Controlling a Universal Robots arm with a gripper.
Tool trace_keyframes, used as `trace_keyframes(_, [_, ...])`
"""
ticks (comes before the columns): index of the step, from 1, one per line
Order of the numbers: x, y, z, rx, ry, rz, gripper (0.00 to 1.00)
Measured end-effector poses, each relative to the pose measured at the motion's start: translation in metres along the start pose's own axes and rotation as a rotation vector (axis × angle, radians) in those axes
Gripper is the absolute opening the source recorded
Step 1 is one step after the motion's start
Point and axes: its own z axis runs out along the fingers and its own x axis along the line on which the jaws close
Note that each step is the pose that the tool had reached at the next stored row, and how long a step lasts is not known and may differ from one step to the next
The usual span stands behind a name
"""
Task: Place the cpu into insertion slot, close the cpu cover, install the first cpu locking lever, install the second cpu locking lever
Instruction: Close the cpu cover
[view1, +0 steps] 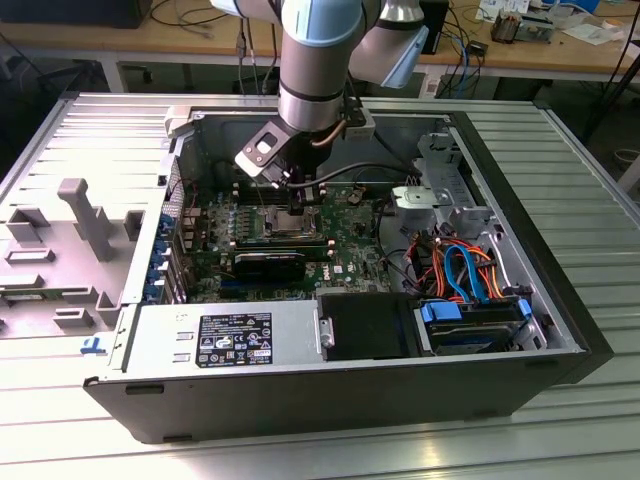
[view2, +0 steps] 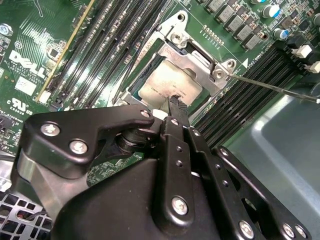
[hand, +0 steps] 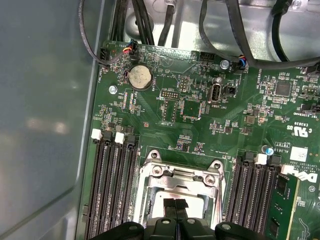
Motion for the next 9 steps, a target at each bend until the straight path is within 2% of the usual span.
trace_keyframes(9, [-0.0002, 0.0000, 0.0016, 0.0000, 0.0001, 0.000, 0.11])
